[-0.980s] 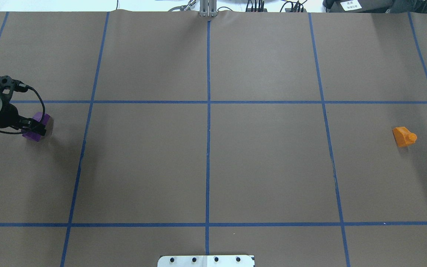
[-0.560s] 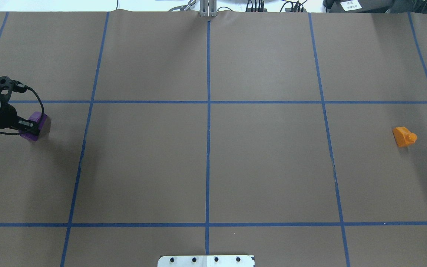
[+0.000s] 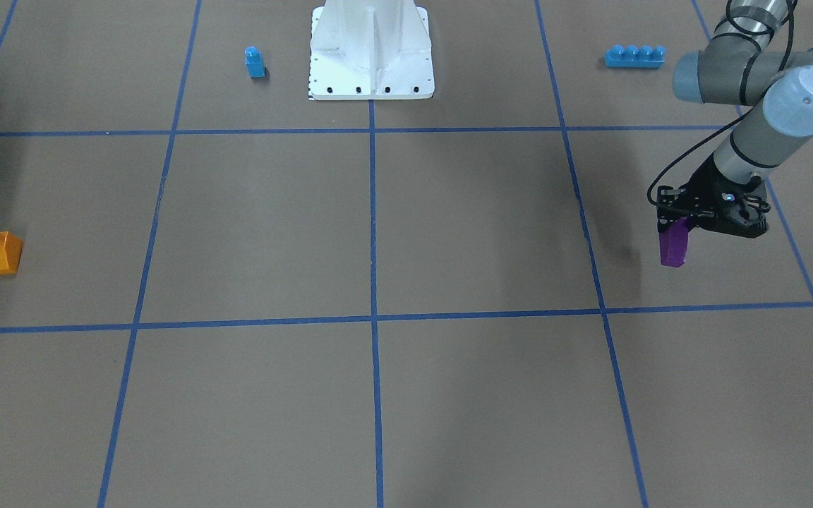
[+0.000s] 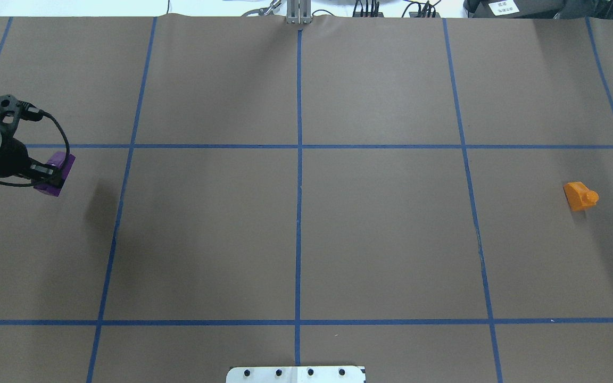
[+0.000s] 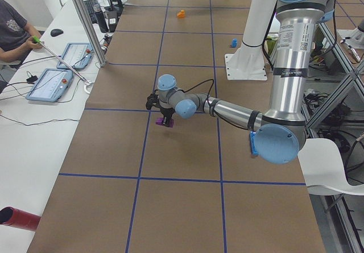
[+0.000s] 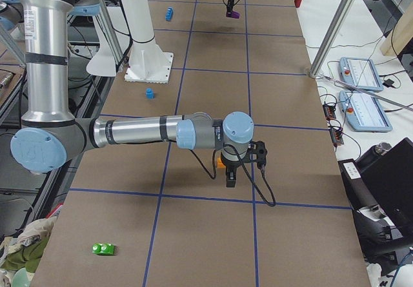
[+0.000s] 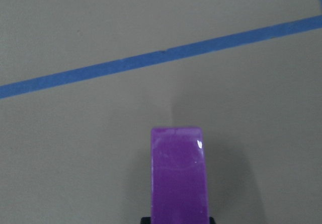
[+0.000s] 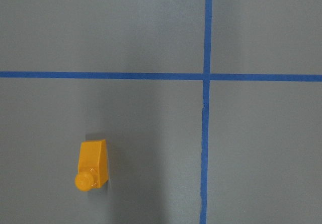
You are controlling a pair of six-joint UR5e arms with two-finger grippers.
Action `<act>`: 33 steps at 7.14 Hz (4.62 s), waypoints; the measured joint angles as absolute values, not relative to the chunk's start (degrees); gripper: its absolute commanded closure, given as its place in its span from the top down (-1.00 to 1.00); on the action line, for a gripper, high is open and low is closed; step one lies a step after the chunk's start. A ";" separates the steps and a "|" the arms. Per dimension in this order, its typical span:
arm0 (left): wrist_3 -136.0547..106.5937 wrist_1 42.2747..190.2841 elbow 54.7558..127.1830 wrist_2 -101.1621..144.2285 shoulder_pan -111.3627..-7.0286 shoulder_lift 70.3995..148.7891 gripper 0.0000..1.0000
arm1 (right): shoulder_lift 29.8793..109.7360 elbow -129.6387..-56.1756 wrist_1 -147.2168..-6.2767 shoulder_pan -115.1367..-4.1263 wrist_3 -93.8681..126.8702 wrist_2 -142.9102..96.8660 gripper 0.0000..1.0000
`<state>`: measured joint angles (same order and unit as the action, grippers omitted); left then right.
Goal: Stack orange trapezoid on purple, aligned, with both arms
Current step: 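Carry the purple block with the left gripper to the table center, then release the purple block with the left gripper while the right gripper grasps the orange block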
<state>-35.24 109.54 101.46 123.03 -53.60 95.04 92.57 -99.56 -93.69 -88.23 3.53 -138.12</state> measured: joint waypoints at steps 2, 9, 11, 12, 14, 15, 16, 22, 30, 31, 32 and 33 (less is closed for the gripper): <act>-35.15 100.04 103.33 122.62 -50.77 106.28 -1.00 | 90.97 -101.18 -93.69 -87.08 10.23 -138.08 1.00; -34.44 100.73 74.47 112.43 -37.30 143.33 -1.00 | 89.63 -94.78 -82.88 -83.15 16.23 -138.06 1.00; -33.89 103.59 70.51 110.95 -35.14 145.00 -1.00 | 90.24 -94.62 -82.59 -81.75 16.20 -137.90 1.00; -32.55 103.83 69.89 109.57 -34.27 145.19 -1.00 | 90.43 -94.62 -82.57 -81.05 16.20 -137.85 1.00; -30.52 103.89 68.99 108.31 -32.98 145.27 -0.15 | 90.67 -94.59 -82.59 -79.72 17.19 -137.89 1.00; -30.29 103.91 68.72 108.02 -32.53 145.28 0.99 | 90.97 -94.62 -82.56 -79.00 18.05 -137.95 1.00; -30.37 104.10 68.61 107.69 -32.24 145.28 1.00 | 91.24 -94.71 -82.52 -78.16 18.43 -137.88 1.00; -30.81 107.37 68.60 107.39 -32.93 145.28 1.00 | 91.68 -95.53 -77.18 -67.56 26.33 -130.95 1.00; -30.41 107.15 69.04 107.49 -34.76 145.14 1.00 | 89.03 -87.45 -70.24 -61.34 32.44 -130.40 -0.17; -30.41 107.14 69.06 107.49 -34.80 145.10 1.00 | 88.92 -87.31 -70.28 -61.15 32.52 -130.42 -0.80; -30.41 107.12 69.10 107.51 -34.83 145.10 1.00 | 88.91 -87.26 -70.30 -61.00 32.53 -130.43 -1.00; -30.41 107.00 69.21 107.61 -35.01 145.10 1.00 | 88.94 -87.30 -70.31 -60.96 32.54 -130.49 -1.00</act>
<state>-30.41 107.00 69.21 107.61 -35.01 145.10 88.94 -87.30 -70.31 -60.96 32.54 -130.49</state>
